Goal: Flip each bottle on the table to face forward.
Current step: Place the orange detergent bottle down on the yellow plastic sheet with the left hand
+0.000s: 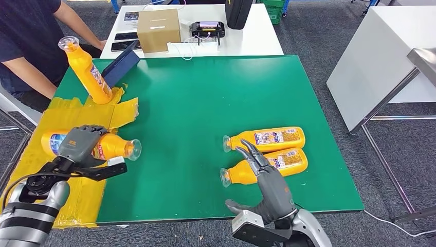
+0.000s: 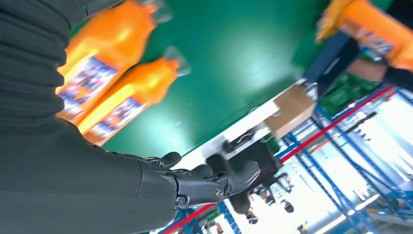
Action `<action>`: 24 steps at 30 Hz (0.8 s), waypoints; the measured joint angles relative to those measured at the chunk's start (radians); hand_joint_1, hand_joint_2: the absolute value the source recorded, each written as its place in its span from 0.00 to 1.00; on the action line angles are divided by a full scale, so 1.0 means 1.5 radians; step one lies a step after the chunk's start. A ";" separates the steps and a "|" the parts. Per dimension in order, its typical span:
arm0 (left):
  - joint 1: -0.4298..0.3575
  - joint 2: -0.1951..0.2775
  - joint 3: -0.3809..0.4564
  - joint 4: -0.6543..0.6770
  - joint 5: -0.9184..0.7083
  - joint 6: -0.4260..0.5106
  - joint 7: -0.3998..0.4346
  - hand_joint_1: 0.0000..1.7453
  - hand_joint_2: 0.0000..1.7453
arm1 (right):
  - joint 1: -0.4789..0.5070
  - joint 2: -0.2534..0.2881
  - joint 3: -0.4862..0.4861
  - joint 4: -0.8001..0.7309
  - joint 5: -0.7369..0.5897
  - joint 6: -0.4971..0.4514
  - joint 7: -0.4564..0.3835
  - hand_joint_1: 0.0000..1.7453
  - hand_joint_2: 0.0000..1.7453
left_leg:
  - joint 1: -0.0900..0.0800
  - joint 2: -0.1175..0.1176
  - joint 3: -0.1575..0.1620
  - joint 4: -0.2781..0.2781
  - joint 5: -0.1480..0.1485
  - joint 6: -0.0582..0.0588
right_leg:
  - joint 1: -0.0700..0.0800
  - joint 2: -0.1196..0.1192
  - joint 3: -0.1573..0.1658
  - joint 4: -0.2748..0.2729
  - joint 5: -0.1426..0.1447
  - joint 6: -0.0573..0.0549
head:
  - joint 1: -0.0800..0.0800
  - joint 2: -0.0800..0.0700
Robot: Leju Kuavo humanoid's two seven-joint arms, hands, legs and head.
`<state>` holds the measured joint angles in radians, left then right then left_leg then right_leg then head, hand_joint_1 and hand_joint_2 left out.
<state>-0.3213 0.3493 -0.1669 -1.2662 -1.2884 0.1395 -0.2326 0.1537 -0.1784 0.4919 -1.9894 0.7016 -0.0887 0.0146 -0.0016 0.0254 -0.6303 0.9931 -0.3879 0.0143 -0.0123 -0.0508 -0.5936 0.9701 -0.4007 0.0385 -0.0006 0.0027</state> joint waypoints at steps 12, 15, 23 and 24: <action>0.016 0.054 -0.029 0.075 0.110 -0.039 -0.065 0.00 0.00 | 0.020 -0.047 -0.067 -0.016 0.008 0.021 0.007 0.00 1.00 | 0.000 0.000 0.000 0.000 0.000 0.000 | 0.000 0.000 0.001 0.000 0.000 0.000 | 0.000 0.000; 0.028 0.054 -0.031 0.074 0.148 -0.038 -0.077 0.00 0.00 | 0.020 -0.063 -0.088 -0.016 0.040 0.035 0.029 0.00 1.00 | 0.000 0.000 0.000 0.000 0.000 0.000 | 0.000 0.000 0.001 0.000 0.000 0.000 | 0.000 0.000; 0.044 0.050 -0.031 0.049 0.188 -0.049 -0.087 0.00 0.00 | 0.005 -0.105 -0.140 0.011 0.090 0.092 0.066 0.00 1.00 | 0.000 -0.001 0.000 0.000 0.000 0.000 | 0.000 0.000 0.001 0.000 0.000 0.000 | 0.000 0.000; 0.043 0.049 -0.031 0.048 0.189 -0.050 -0.087 0.00 0.00 | 0.002 -0.111 -0.144 0.018 0.092 0.099 0.069 0.00 1.00 | 0.000 -0.001 0.000 0.000 0.000 0.000 | 0.000 0.000 0.001 0.000 0.000 0.000 | 0.000 0.000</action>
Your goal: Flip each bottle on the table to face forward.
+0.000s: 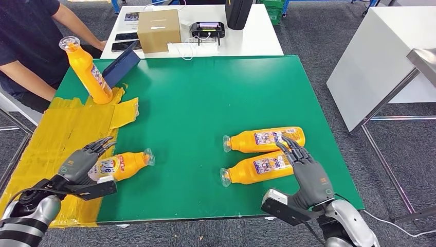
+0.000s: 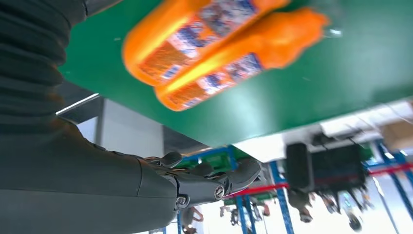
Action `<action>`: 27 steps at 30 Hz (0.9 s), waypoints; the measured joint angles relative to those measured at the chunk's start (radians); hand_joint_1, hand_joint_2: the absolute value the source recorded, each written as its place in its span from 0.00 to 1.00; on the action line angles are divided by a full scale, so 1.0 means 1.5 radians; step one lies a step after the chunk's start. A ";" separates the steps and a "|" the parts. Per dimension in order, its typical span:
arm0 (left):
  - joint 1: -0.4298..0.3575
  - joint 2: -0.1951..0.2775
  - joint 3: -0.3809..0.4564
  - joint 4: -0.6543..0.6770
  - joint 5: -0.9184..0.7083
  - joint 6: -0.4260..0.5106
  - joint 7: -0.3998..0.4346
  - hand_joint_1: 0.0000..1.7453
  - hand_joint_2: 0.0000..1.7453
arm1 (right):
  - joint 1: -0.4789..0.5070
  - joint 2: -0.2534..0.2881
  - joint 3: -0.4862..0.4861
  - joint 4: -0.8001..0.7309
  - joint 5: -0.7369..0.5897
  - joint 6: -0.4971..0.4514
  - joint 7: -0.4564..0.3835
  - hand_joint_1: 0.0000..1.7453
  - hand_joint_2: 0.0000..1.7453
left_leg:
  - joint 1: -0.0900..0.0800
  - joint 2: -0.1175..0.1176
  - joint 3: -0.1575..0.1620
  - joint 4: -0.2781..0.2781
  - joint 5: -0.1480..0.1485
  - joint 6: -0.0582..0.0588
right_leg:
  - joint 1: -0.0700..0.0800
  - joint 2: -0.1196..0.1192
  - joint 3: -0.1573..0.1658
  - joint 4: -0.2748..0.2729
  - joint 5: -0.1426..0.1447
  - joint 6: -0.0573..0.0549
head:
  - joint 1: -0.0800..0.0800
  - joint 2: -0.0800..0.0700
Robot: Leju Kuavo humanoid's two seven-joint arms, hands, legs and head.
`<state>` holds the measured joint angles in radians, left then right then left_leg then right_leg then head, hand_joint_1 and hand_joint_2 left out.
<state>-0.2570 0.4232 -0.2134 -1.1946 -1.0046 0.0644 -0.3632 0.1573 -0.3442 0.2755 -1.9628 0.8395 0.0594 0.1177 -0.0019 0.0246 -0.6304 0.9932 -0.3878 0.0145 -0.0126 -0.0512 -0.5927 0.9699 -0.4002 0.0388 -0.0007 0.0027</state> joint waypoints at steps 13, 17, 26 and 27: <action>-0.046 -0.010 -0.017 0.006 0.002 -0.001 -0.001 0.00 0.00 | -0.052 -0.060 -0.013 0.121 -0.010 0.084 0.012 0.00 1.00 | 0.000 0.000 0.000 0.000 0.000 0.000 | 0.000 0.000 0.000 0.000 0.000 0.000 | 0.000 0.000; -0.060 -0.021 -0.022 0.011 0.038 0.005 -0.007 0.00 0.00 | -0.068 -0.072 -0.013 0.159 -0.019 0.105 0.009 0.00 1.00 | 0.000 0.000 0.000 0.000 0.000 0.000 | 0.000 0.000 0.000 0.000 0.000 0.000 | 0.000 0.000; -0.089 -0.064 -0.015 0.009 0.094 -0.001 -0.010 0.00 0.00 | -0.115 -0.083 -0.009 0.247 0.001 0.122 0.006 0.00 1.00 | 0.000 0.000 0.000 0.000 0.000 0.000 | 0.000 0.000 0.000 0.000 0.001 0.001 | 0.000 0.000; -0.093 -0.068 -0.015 0.009 0.091 -0.001 -0.008 0.00 0.00 | -0.125 -0.082 -0.007 0.259 0.007 0.122 0.006 0.00 1.00 | 0.000 0.000 0.000 0.000 0.000 0.000 | 0.000 0.000 0.000 0.000 0.001 0.001 | 0.000 0.000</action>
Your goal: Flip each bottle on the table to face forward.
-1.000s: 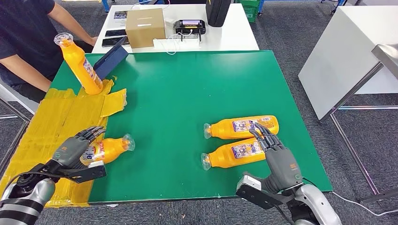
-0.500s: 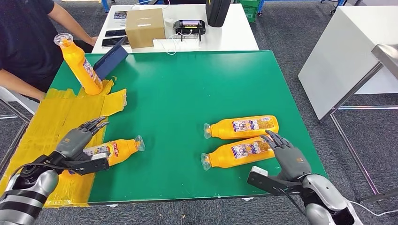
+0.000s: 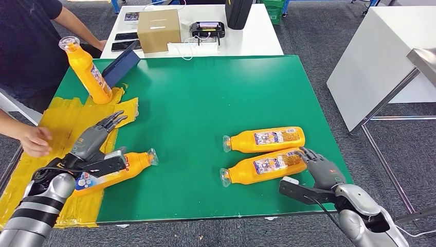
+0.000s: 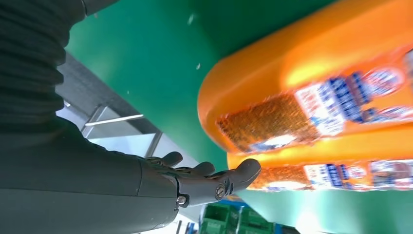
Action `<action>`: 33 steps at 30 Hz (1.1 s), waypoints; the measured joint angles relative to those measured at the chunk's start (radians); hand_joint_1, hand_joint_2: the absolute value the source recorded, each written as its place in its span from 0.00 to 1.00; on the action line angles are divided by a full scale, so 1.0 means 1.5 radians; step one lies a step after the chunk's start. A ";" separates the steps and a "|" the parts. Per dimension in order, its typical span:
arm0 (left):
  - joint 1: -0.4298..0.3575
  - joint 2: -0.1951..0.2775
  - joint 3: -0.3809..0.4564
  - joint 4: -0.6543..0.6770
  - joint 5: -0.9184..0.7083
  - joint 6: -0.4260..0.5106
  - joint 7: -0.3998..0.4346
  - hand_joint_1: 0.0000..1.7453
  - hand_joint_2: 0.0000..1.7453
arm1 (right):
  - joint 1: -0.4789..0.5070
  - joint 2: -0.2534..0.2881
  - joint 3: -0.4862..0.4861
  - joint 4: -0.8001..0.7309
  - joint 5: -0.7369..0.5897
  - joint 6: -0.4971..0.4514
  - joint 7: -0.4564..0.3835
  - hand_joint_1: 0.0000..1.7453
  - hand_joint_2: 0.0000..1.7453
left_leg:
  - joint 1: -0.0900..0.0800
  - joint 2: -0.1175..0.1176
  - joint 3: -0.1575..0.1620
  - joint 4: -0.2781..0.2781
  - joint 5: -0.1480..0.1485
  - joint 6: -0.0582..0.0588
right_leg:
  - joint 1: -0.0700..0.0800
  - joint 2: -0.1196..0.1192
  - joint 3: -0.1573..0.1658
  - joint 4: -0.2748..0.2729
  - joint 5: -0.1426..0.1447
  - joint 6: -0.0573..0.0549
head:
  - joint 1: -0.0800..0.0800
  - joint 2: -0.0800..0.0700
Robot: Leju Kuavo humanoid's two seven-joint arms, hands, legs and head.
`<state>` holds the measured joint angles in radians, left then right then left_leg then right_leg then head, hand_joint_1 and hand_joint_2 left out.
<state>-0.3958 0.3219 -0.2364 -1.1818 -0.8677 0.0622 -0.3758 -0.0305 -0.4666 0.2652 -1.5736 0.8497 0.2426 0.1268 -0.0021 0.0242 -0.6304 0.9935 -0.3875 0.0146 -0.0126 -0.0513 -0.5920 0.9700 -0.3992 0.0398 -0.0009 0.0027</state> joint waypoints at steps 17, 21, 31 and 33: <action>-0.019 -0.016 -0.001 -0.002 -0.008 0.000 0.005 0.00 0.00 | -0.076 0.023 0.055 0.070 0.026 0.003 -0.005 0.00 1.00 | 0.000 0.000 0.000 0.000 0.000 0.000 | 0.000 0.000 0.000 0.000 0.000 0.000 | 0.000 0.000; -0.019 -0.016 -0.001 -0.002 -0.008 0.000 0.005 0.00 0.00 | -0.078 0.023 0.061 0.074 0.026 0.003 -0.005 0.00 1.00 | 0.000 0.000 0.000 0.000 0.000 0.000 | 0.000 0.000 0.000 0.000 0.000 0.000 | 0.000 0.000; -0.042 -0.022 -0.008 0.007 -0.008 -0.010 0.000 0.00 0.00 | -0.085 0.008 0.101 0.084 0.003 0.058 -0.025 1.00 1.00 | 0.000 0.000 0.000 0.000 0.000 0.000 | 0.000 0.000 -0.001 0.000 0.000 0.000 | 0.000 0.000; -0.060 -0.029 -0.014 0.021 -0.008 -0.013 -0.004 0.00 0.00 | -0.088 -0.015 0.119 0.085 -0.012 0.083 -0.035 1.00 1.00 | 0.000 0.000 0.001 0.000 0.000 0.000 | 0.000 0.000 0.000 0.000 0.000 0.000 | 0.000 0.000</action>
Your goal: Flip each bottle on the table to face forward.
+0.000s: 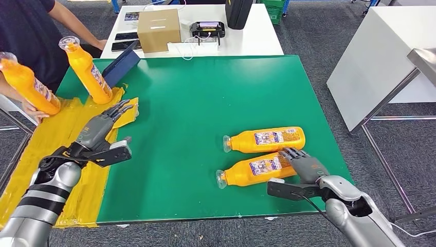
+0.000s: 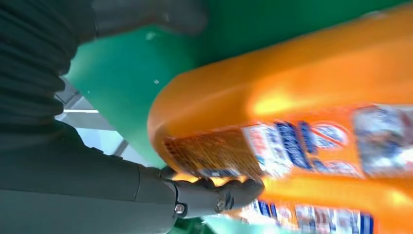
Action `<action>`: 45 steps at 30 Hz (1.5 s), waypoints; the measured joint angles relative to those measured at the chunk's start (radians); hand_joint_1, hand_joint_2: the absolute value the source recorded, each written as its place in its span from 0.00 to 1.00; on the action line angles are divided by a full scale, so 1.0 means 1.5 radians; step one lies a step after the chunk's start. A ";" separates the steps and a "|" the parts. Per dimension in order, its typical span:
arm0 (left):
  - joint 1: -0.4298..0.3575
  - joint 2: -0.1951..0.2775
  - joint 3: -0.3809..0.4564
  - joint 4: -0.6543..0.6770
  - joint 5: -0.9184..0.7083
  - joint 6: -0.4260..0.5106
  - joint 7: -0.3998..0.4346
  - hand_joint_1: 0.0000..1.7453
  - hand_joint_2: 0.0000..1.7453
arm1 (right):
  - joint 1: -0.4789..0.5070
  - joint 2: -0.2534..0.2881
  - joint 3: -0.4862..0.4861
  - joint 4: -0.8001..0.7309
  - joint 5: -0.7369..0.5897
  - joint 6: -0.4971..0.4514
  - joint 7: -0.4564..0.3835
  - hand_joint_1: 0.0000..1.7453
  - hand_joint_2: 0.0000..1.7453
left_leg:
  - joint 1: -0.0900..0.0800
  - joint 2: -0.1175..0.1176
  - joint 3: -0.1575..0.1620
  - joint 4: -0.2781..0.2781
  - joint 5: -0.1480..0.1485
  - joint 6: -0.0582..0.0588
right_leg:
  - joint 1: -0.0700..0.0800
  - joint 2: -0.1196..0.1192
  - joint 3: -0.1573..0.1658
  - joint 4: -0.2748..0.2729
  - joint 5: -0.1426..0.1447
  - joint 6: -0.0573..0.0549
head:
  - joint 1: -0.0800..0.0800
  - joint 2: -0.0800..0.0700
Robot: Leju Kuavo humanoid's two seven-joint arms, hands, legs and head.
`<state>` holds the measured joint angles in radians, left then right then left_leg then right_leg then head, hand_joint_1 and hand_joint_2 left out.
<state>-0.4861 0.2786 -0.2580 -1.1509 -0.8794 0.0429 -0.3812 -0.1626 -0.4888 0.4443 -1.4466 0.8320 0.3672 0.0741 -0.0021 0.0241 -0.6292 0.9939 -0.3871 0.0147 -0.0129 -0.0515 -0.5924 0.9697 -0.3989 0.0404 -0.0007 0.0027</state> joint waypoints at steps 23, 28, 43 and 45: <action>-0.089 -0.050 -0.076 0.067 0.037 -0.005 0.003 0.00 0.00 | -0.005 -0.047 0.146 0.047 0.100 -0.024 0.019 0.00 1.00 | 0.004 0.006 0.041 0.000 -0.016 -0.003 | 0.002 0.007 0.032 -0.004 -0.012 -0.003 | 0.000 0.000; -0.100 -0.051 -0.083 0.067 0.040 -0.004 0.003 0.00 0.00 | -0.011 -0.041 0.161 0.057 0.111 -0.031 0.027 0.00 1.00 | 0.005 0.010 0.049 -0.001 -0.022 -0.004 | 0.003 0.010 0.039 -0.004 -0.016 -0.004 | 0.000 0.000; -0.139 -0.060 -0.098 0.073 0.042 -0.005 0.000 0.00 0.00 | -0.028 -0.043 0.168 0.073 0.097 -0.017 0.000 1.00 1.00 | 0.009 0.013 0.047 -0.001 -0.021 -0.005 | 0.006 0.013 0.036 -0.004 -0.014 -0.007 | 0.000 0.000; -0.143 -0.062 -0.101 0.074 0.042 -0.006 -0.001 0.00 0.00 | -0.031 -0.046 0.170 0.073 0.096 -0.015 -0.002 1.00 1.00 | 0.009 0.013 0.047 -0.001 -0.021 -0.005 | 0.006 0.013 0.036 -0.005 -0.014 -0.007 | 0.000 0.000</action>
<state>-0.7001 0.1850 -0.4096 -1.0397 -0.8159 0.0334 -0.3823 -0.2092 -0.5574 0.6992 -1.3375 0.9753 0.3449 0.0705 0.0109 0.0432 -0.5588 0.9931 -0.4180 0.0076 -0.0033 -0.0326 -0.5381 0.9628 -0.4195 0.0306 -0.0005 0.0027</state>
